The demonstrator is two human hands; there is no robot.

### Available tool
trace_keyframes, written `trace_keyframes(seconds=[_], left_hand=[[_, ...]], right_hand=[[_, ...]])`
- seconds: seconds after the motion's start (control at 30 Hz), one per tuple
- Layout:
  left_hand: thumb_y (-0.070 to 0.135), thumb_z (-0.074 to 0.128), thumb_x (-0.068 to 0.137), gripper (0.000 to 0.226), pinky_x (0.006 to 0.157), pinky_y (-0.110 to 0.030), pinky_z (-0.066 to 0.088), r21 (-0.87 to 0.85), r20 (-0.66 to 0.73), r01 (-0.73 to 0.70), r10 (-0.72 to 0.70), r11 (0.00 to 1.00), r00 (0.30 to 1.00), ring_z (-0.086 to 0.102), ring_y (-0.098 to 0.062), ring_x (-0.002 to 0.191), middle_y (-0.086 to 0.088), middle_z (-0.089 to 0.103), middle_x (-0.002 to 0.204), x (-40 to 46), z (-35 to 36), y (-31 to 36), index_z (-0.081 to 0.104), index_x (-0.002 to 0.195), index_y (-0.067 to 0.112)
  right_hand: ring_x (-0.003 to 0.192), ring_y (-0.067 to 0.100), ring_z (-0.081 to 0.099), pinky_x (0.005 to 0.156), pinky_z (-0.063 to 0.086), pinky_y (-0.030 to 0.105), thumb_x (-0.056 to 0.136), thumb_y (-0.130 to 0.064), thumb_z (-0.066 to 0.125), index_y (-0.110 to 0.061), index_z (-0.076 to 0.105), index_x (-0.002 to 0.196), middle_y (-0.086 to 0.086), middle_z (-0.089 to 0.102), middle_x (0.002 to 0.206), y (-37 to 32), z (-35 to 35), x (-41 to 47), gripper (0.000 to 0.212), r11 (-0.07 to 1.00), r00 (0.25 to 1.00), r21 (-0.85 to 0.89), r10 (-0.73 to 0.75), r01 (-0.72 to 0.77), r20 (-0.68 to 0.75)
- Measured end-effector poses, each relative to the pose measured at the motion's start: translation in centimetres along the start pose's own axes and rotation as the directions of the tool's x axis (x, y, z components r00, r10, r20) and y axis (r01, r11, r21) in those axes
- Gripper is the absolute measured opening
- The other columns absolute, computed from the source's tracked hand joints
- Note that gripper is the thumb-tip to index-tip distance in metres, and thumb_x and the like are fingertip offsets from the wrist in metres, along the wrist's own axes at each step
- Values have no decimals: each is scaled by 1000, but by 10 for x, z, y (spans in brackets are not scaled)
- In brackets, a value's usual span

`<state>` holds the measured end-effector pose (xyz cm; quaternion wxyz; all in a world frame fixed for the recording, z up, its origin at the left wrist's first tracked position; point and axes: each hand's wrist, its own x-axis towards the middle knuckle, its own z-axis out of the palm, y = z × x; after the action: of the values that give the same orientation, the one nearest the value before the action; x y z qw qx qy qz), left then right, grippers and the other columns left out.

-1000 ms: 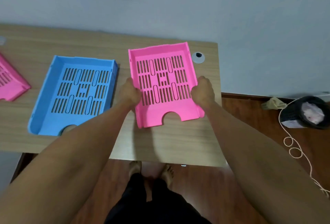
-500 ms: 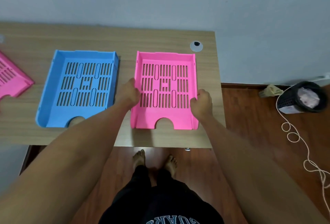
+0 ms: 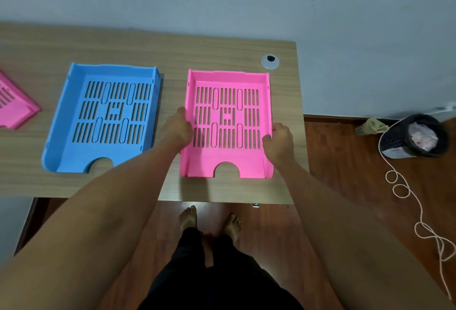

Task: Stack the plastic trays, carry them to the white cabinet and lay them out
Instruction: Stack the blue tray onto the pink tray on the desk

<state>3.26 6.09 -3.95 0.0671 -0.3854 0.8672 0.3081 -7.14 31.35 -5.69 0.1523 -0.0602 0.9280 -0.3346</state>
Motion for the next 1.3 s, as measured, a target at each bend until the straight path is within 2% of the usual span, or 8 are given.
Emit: trace_keyframes(seconds=[0.13, 0.33, 0.57, 0.77, 0.97, 1.03, 1.13, 1.3], left_hand=[[26, 51, 101, 36, 49, -29, 43, 27, 11, 11, -12, 1000, 1000, 61, -18, 71, -7, 64, 106, -2, -9, 6, 41, 134, 14], [36, 55, 98, 56, 99, -50, 49, 88, -133, -94, 105, 992, 986, 58, -35, 124, -15, 61, 136, -4, -56, 2, 42, 147, 12], [39, 56, 92, 50, 103, -46, 48, 59, -181, -82, 92, 995, 979, 58, -33, 126, -10, 63, 135, -14, -121, -58, 55, 137, 18], [36, 57, 95, 55, 107, -44, 42, 6, -171, -33, 33, 999, 985, 51, -35, 133, -14, 55, 146, -12, -174, -147, 48, 145, 14], [25, 58, 93, 55, 107, -43, 43, -88, -142, -12, 0, 996, 990, 53, -39, 130, -20, 56, 143, -15, -213, -227, 47, 144, 6], [20, 56, 91, 42, 96, -40, 48, -124, -119, -18, 3, 992, 993, 61, -39, 119, -17, 65, 130, -17, -220, -244, 55, 131, 11], [13, 55, 92, 40, 93, -39, 48, -164, -85, -10, -4, 986, 996, 61, -38, 117, -15, 66, 128, -18, -222, -261, 54, 132, 9], [5, 51, 93, 34, 80, -34, 45, -178, -27, 37, -42, 983, 999, 64, -34, 103, -16, 67, 123, -9, -205, -286, 51, 127, 6]], right_hand=[[98, 35, 65, 85, 61, 51, 92, -18, 64, -3, 65, 116, 13, 63, 110, -6, -6, -5, 29, 997, 1000, -73, 6, -6, -10], [122, 33, 55, 106, 46, 50, 97, -23, 62, -6, 55, 142, 15, 60, 131, -60, -9, -20, 49, 970, 978, -154, -201, 190, -59], [130, 32, 59, 111, 49, 51, 100, -15, 59, -3, 44, 152, 18, 50, 151, -161, 49, -50, 55, 953, 931, 118, -300, 281, 210], [144, 28, 49, 118, 42, 43, 101, -23, 61, -7, 30, 160, 13, 42, 162, -227, 119, -98, 68, 963, 937, 224, -210, 150, 278], [98, 10, 67, 83, 60, 19, 99, -8, 59, -19, 55, 136, -12, 62, 114, -253, 179, -135, 38, 962, 957, 260, -153, 87, 245], [95, 9, 66, 64, 48, 3, 98, -6, 58, -18, 55, 132, -11, 63, 111, -257, 192, -142, 36, 968, 964, 243, -123, 64, 235], [104, 13, 61, 66, 42, 10, 100, -4, 56, -15, 50, 137, -7, 60, 116, -256, 208, -149, 40, 975, 964, 223, -72, 14, 255], [103, 17, 62, 86, 51, 30, 101, 0, 49, -13, 37, 149, 0, 63, 129, -248, 229, -150, 51, 978, 970, 204, -13, -39, 244]])
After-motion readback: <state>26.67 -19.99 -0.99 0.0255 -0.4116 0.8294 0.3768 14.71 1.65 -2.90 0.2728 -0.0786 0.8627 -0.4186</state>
